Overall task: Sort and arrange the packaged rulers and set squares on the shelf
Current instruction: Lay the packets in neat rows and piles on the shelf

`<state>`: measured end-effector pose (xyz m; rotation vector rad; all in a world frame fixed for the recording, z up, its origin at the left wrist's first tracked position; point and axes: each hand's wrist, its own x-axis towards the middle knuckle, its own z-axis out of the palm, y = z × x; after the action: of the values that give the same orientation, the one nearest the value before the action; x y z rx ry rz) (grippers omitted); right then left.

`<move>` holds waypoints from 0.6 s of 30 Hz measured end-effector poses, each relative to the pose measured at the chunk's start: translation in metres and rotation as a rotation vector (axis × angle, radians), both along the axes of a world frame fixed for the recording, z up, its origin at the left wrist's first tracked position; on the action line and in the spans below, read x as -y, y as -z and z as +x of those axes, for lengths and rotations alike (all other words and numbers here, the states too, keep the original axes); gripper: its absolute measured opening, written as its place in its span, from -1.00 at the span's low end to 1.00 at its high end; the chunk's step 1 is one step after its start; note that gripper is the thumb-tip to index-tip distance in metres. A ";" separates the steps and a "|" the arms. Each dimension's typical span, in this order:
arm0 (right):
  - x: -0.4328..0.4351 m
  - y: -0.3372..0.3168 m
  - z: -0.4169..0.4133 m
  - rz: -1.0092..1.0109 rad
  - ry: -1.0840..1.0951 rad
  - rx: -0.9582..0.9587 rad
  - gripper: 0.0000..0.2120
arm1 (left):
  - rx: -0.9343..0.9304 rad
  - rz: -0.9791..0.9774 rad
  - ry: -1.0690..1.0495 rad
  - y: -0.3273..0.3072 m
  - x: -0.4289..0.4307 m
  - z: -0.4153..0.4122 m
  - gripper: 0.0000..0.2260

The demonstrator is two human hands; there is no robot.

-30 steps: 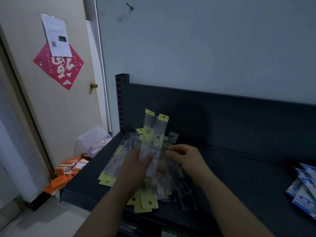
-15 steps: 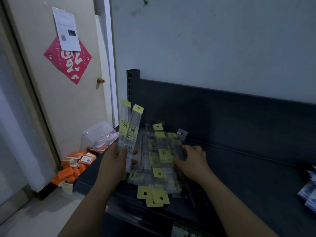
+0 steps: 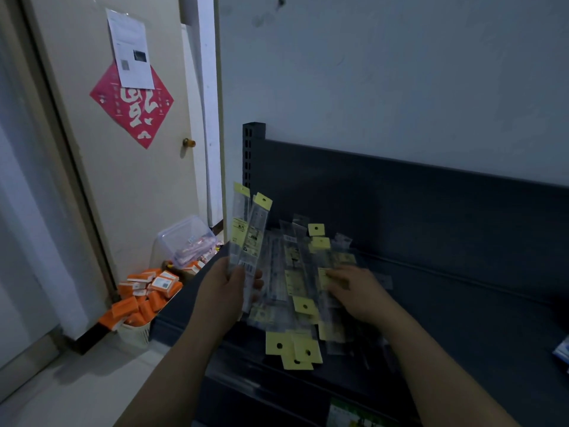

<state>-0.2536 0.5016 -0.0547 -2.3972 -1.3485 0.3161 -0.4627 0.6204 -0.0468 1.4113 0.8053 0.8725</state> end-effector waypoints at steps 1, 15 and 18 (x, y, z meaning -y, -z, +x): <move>0.003 -0.001 0.003 0.015 0.012 0.004 -0.64 | 0.003 -0.004 0.010 0.000 0.000 0.000 -0.81; -0.029 -0.022 -0.038 0.043 0.053 -0.304 -0.54 | 0.072 -0.058 0.074 -0.010 0.013 -0.003 -0.82; -0.030 -0.025 -0.037 0.011 0.120 -0.328 -0.50 | 0.068 -0.055 0.073 -0.009 0.013 -0.004 -0.81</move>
<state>-0.2902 0.5316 -0.0296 -2.2803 -1.0519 0.6347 -0.4670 0.6078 -0.0377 1.3476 0.7170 0.8321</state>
